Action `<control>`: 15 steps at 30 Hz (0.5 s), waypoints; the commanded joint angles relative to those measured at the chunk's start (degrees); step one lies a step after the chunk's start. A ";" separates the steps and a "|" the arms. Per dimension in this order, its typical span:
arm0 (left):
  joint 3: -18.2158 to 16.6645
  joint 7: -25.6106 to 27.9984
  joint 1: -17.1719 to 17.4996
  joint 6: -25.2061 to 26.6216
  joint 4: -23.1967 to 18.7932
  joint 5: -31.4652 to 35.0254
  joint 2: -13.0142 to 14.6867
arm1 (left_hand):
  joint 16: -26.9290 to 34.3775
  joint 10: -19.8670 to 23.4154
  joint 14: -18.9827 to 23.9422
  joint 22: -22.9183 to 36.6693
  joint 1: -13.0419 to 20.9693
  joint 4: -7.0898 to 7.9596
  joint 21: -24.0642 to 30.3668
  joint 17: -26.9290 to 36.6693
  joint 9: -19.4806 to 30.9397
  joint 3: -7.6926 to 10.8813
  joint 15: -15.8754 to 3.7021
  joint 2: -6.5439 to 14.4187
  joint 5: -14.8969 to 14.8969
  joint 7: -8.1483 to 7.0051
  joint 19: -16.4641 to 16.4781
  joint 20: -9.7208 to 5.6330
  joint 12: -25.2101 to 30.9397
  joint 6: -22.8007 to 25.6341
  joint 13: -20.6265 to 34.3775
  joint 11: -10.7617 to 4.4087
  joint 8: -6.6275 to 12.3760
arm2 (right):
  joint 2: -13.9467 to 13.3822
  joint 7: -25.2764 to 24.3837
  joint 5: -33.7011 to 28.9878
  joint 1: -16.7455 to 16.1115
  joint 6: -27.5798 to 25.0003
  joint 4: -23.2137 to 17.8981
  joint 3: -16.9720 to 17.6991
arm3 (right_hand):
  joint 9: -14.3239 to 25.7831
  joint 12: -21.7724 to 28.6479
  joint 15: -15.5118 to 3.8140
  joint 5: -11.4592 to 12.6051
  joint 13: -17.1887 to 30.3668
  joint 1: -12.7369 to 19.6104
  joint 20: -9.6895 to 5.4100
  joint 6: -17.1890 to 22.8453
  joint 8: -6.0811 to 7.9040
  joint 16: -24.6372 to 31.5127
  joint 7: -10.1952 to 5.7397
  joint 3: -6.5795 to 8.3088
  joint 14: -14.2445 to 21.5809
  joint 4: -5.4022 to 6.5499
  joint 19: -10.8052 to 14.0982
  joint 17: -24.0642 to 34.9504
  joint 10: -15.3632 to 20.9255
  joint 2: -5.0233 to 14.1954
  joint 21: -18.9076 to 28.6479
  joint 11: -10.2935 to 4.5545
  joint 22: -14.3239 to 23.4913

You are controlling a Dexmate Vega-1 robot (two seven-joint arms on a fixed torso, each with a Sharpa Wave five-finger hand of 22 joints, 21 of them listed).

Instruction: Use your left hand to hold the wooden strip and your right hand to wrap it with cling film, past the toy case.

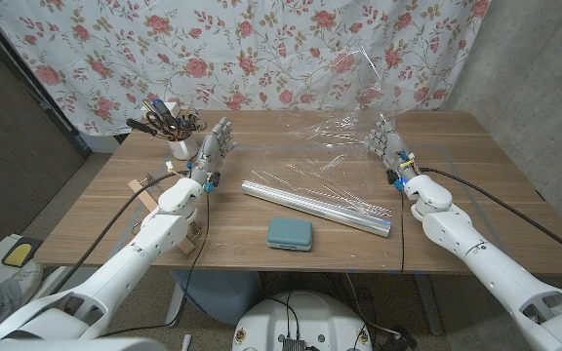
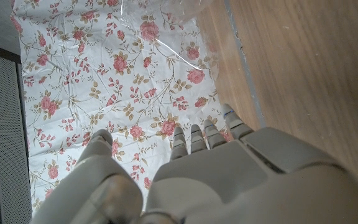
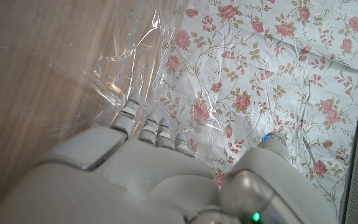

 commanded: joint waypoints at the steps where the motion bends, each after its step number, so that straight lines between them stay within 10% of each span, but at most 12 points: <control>1: 0.06 0.37 0.72 -0.33 -1.01 0.24 0.19 | 0.33 0.53 0.54 0.31 0.54 -0.03 0.08 0.17 0.27 0.46 0.03 0.13 0.26 -0.54 0.02 0.48 0.32 0.09 0.27 0.25 0.30 | -0.46 -0.12 0.47 -0.99 -0.48 -1.50 0.26 | 0.10 0.30 0.38 0.32 0.05 0.47 0.45 -0.51 0.29 0.05 0.14 0.12 -0.48 -0.15 -0.38 0.17 -0.03 0.07 0.21 0.54 0.28; 15: -0.67 0.50 1.59 -1.55 -1.58 0.59 1.08 | 0.35 0.61 0.56 0.32 0.59 -0.20 -0.36 0.17 0.27 0.42 -0.01 0.29 0.23 -0.65 0.20 0.39 0.40 0.17 0.15 0.23 0.31 | -0.51 -0.40 -0.42 -1.14 -0.02 -2.34 -0.14 | 0.10 0.32 0.27 0.25 -0.07 0.51 0.43 -0.48 0.26 0.13 0.18 0.19 -0.41 -0.10 -0.82 0.13 0.01 0.34 0.12 0.73 0.26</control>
